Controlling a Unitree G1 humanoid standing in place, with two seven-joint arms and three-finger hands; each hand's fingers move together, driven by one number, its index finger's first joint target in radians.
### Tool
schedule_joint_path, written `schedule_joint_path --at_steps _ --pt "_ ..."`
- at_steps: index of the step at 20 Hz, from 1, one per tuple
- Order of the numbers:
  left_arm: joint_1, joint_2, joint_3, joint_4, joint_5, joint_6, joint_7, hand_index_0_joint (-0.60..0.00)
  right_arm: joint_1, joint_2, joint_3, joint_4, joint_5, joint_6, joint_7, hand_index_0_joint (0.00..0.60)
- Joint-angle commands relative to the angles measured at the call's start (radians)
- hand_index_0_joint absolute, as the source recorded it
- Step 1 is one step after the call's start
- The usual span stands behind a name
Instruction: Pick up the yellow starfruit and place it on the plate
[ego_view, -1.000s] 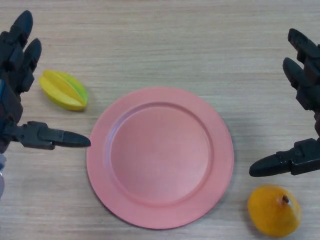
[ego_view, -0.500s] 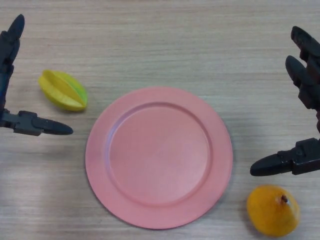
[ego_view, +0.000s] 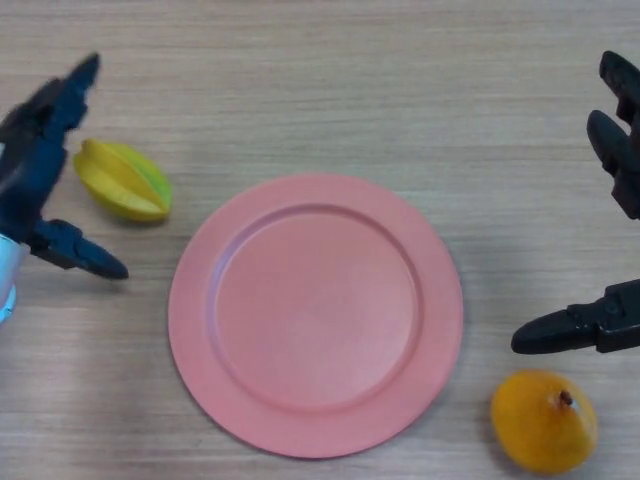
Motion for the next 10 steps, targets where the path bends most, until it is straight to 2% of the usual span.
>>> schedule_joint_path --at_steps 1,2,3,4,5,6,7,8,9,10 --pt "-0.063 0.062 0.055 -0.032 0.048 -0.063 0.087 -0.050 -0.014 -0.028 -0.081 -0.071 0.019 -0.159 -0.008 0.000" --pt "-0.065 0.062 0.052 -0.029 0.057 -0.059 0.088 -0.150 -0.014 -0.028 -0.082 -0.072 0.019 -0.158 -0.008 0.000" --pt "-0.071 0.060 0.047 -0.017 0.081 -0.051 0.093 -0.300 -0.013 -0.028 -0.084 -0.073 0.020 -0.157 -0.007 0.000" --pt "-0.078 0.059 0.042 -0.006 0.100 -0.046 0.099 -0.400 -0.013 -0.027 -0.085 -0.074 0.021 -0.156 -0.008 0.000" --pt "-0.089 0.059 0.036 0.014 0.126 -0.043 0.106 -0.250 -0.012 -0.027 -0.088 -0.077 0.022 -0.156 -0.008 0.000" --pt "-0.099 0.060 0.033 0.034 0.144 -0.043 0.110 -0.149 -0.011 -0.028 -0.090 -0.078 0.022 -0.155 -0.008 0.000" --pt "-0.114 0.057 0.033 0.062 0.155 -0.038 0.107 -0.100 -0.008 -0.027 -0.095 -0.082 0.024 -0.157 -0.007 0.000" --pt "-0.117 0.057 0.032 0.066 0.158 -0.036 0.110 -0.200 -0.008 -0.027 -0.096 -0.082 0.025 -0.157 -0.007 0.000" --pt "-0.122 0.057 0.031 0.076 0.167 -0.030 0.127 -0.350 -0.008 -0.026 -0.098 -0.082 0.027 -0.159 -0.009 0.000" --pt "-0.124 0.057 0.029 0.084 0.178 -0.025 0.145 -0.450 -0.006 -0.024 -0.099 -0.082 0.029 -0.161 -0.010 0.000"
